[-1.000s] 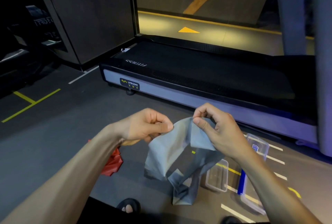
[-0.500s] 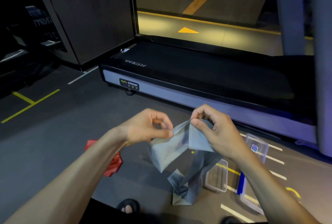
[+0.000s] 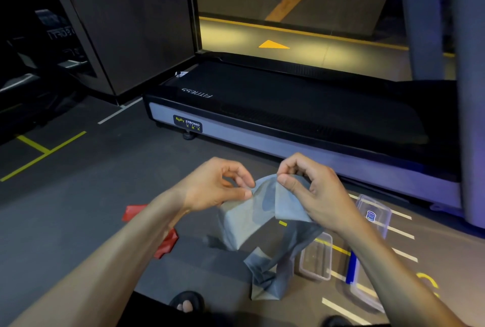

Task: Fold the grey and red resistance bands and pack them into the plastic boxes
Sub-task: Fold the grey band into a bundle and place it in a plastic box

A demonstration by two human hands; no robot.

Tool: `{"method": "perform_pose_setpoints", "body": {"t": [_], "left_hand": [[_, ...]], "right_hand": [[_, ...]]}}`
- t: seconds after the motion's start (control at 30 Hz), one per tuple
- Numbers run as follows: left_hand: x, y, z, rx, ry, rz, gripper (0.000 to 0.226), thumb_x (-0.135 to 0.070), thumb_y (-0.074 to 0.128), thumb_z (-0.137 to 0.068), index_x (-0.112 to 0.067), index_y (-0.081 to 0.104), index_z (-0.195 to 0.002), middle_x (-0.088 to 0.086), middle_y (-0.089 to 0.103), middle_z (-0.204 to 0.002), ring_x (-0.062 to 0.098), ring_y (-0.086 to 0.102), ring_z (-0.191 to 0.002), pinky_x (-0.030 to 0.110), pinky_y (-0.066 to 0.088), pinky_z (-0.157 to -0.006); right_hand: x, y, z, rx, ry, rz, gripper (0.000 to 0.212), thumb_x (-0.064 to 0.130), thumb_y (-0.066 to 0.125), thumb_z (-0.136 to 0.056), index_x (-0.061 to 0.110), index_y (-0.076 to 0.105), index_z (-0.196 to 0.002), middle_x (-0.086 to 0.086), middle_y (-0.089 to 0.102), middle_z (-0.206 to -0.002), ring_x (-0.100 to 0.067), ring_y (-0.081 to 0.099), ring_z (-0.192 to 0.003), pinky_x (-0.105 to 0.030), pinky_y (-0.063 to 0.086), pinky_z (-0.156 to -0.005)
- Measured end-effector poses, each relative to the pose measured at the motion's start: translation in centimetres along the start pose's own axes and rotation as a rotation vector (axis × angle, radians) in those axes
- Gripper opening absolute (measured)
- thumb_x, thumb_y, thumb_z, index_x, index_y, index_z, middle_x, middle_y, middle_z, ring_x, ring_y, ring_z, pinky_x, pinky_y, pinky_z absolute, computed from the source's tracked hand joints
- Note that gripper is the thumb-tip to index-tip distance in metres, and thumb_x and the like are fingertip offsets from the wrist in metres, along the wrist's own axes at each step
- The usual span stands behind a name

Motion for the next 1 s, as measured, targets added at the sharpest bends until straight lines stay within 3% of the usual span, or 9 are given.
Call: {"method": "perform_pose_setpoints", "body": {"t": [0.3,0.37,0.43,0.6,0.73,0.83,1.0], "left_hand": [[0.27,0.38,-0.49,-0.040,-0.073,0.041,0.015,-0.011,0.087,-0.079,-0.013,0.076,-0.089,-0.007,0.063,-0.070,0.009,0.055,-0.061,0.023,0.045,-0.052],[0.16,0.39,-0.48,-0.038,-0.080,0.078,0.006,-0.016,0.079,-0.089,-0.011,0.075,-0.090,-0.002,0.067,-0.074,0.008,0.059,-0.064,0.022,0.050,-0.053],[0.19,0.35,-0.47,-0.017,-0.087,0.106,0.013,-0.015,0.066,-0.098,-0.004,0.073,-0.096,0.004,0.071,-0.079,0.010,0.064,-0.069,0.025,0.057,-0.058],[0.11,0.47,-0.23,0.062,-0.067,0.070,0.014,-0.003,0.058,-0.101,-0.003,0.072,-0.105,0.026,0.069,-0.105,0.019,0.066,-0.083,0.029,0.060,-0.062],[0.14,0.57,-0.32,0.073,-0.056,0.018,0.016,-0.003,0.059,-0.100,-0.013,0.072,-0.101,0.021,0.068,-0.098,0.011,0.064,-0.082,0.027,0.059,-0.063],[0.30,0.73,-0.48,0.085,-0.062,0.009,0.019,-0.004,0.065,-0.096,-0.021,0.073,-0.096,0.003,0.066,-0.087,0.013,0.060,-0.079,0.029,0.056,-0.066],[0.22,0.81,-0.56,0.084,-0.064,0.050,0.018,-0.008,0.083,-0.083,-0.008,0.073,-0.098,0.005,0.067,-0.084,0.018,0.058,-0.073,0.028,0.047,-0.058]], "right_hand": [[-0.01,0.40,0.10,0.012,0.019,-0.034,0.014,0.013,0.068,-0.097,0.024,0.061,-0.091,0.008,0.060,-0.084,-0.011,0.057,-0.079,-0.015,0.041,-0.071],[-0.03,0.37,0.12,0.010,0.028,-0.037,0.015,0.013,0.067,-0.097,0.024,0.061,-0.091,0.009,0.060,-0.084,-0.010,0.057,-0.079,-0.015,0.041,-0.071],[-0.01,0.31,0.12,0.006,0.035,-0.038,0.015,0.012,0.067,-0.097,0.024,0.061,-0.091,0.009,0.060,-0.084,-0.009,0.057,-0.079,-0.013,0.040,-0.070],[-0.01,0.21,0.08,-0.002,0.034,-0.034,0.012,0.014,0.068,-0.097,0.023,0.062,-0.092,0.009,0.061,-0.085,-0.011,0.058,-0.081,-0.015,0.042,-0.071],[-0.03,0.20,0.10,-0.007,0.035,-0.032,0.011,0.014,0.068,-0.097,0.023,0.062,-0.093,0.008,0.062,-0.086,-0.011,0.059,-0.082,-0.015,0.042,-0.070],[-0.02,0.17,0.13,-0.006,0.035,-0.037,0.012,0.013,0.068,-0.097,0.023,0.062,-0.093,0.008,0.062,-0.086,-0.011,0.059,-0.081,-0.014,0.042,-0.070],[-0.07,0.26,0.16,-0.002,0.034,-0.053,0.012,0.013,0.068,-0.096,0.023,0.063,-0.093,0.006,0.062,-0.086,-0.013,0.060,-0.082,-0.017,0.044,-0.071]]}}
Point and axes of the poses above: each hand's wrist, its own z-axis away from the middle knuckle, its own y-axis out of the palm, x = y × z, the point moved 3 cm from there along -z, towards the middle knuckle
